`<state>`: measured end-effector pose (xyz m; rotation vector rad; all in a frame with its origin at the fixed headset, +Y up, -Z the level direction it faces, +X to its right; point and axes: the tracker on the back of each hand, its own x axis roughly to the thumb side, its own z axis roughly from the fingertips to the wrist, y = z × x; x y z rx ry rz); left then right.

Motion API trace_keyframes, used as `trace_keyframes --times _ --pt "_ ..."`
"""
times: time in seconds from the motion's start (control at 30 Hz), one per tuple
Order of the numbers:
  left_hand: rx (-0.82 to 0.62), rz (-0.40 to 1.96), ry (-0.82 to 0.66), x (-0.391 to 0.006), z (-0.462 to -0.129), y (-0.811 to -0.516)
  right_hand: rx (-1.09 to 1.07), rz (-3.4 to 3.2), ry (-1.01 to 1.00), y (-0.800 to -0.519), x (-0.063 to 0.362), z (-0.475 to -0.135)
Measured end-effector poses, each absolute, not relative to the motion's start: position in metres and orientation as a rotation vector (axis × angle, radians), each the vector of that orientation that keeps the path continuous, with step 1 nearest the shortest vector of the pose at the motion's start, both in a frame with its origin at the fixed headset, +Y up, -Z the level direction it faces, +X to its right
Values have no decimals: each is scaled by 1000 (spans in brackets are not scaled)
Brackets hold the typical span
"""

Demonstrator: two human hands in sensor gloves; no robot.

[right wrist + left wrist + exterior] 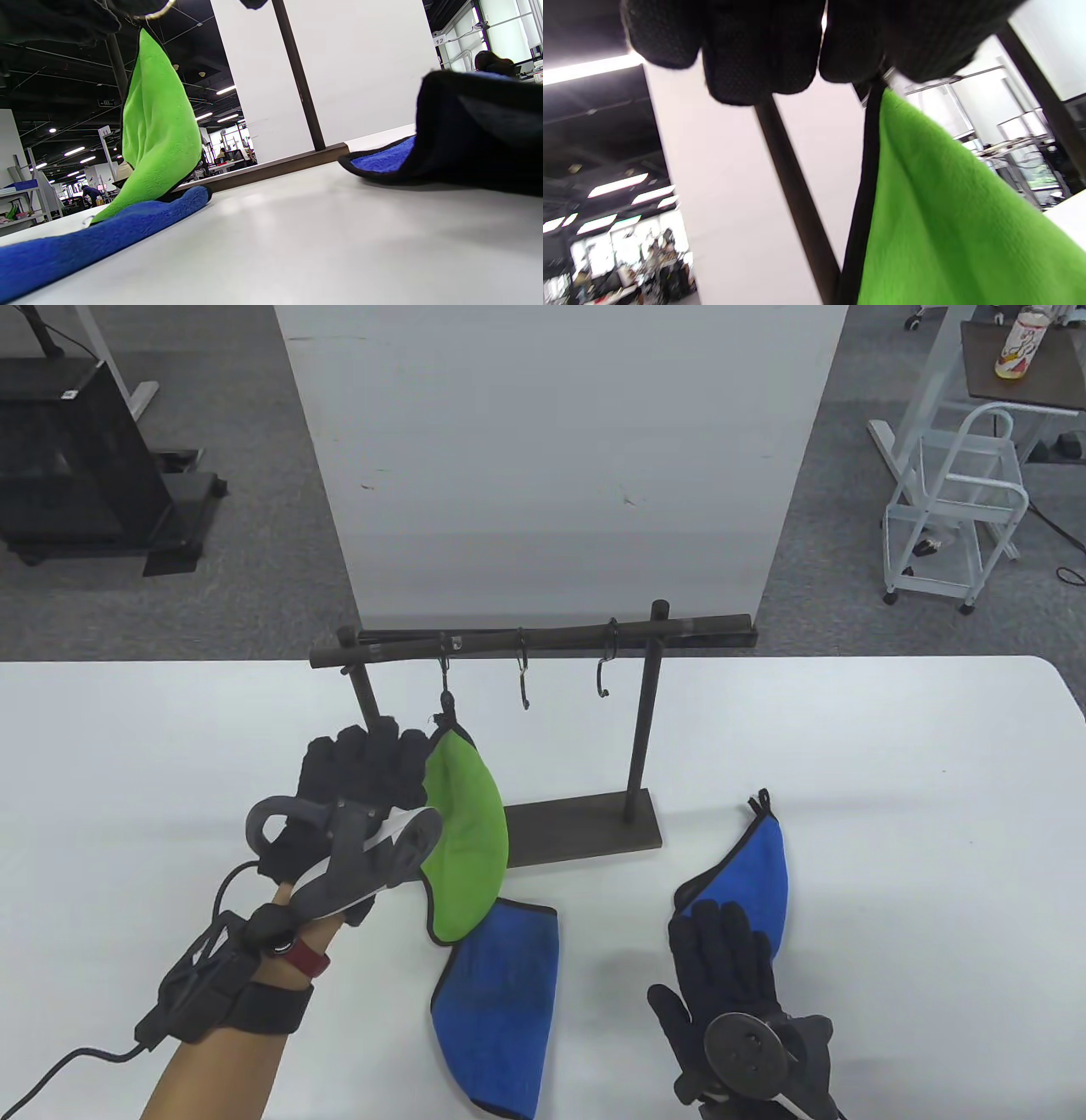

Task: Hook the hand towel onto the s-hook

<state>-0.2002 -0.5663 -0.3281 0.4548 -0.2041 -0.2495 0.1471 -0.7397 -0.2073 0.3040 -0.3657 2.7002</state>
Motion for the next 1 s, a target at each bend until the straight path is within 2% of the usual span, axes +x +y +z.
trace_keyframes --times 0.3,0.43,0.67,0.8,1.0 --pt "388 -90 -90 -267 -282 -620 297 2716 -345 -741 144 -208" --pt "356 -36 -42 -290 -274 -643 292 2726 -340 -742 141 -208" --pt "328 -32 -13 -312 -275 -678 276 2753 -319 -745 136 -210" --pt "372 12 -12 -323 -271 -700 253 2784 -280 -749 132 -215" --pt "362 -53 -96 -327 -267 -715 223 2856 -234 -749 120 -226"
